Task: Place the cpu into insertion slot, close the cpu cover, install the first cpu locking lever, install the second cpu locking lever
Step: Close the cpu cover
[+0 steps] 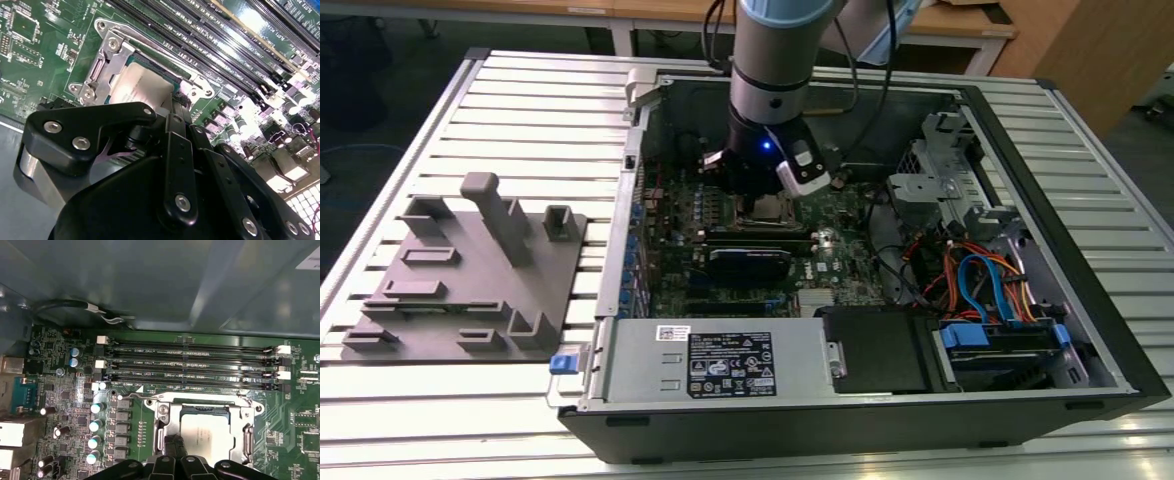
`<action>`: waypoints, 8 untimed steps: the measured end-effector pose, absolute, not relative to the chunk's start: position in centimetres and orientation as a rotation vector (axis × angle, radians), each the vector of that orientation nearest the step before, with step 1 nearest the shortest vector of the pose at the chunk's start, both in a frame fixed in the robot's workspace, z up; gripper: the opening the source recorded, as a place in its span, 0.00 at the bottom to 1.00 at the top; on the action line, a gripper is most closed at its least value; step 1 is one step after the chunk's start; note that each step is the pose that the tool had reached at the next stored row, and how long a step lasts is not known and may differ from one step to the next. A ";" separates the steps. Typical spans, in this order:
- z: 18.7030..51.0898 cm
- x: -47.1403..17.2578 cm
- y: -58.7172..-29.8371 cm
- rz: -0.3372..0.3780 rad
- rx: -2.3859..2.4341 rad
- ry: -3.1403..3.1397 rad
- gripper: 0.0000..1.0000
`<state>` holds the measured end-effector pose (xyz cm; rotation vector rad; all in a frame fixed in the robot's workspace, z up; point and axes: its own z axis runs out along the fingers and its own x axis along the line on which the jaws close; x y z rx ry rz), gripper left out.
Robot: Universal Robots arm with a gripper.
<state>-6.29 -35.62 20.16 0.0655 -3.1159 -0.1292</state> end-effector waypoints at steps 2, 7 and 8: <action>20.0 -6.3 -35.6 -0.129 0.065 -3.113 0.10; 20.2 -6.3 -35.6 -0.129 0.065 -3.111 0.10; 20.3 -6.3 -35.6 -0.129 0.065 -3.111 0.10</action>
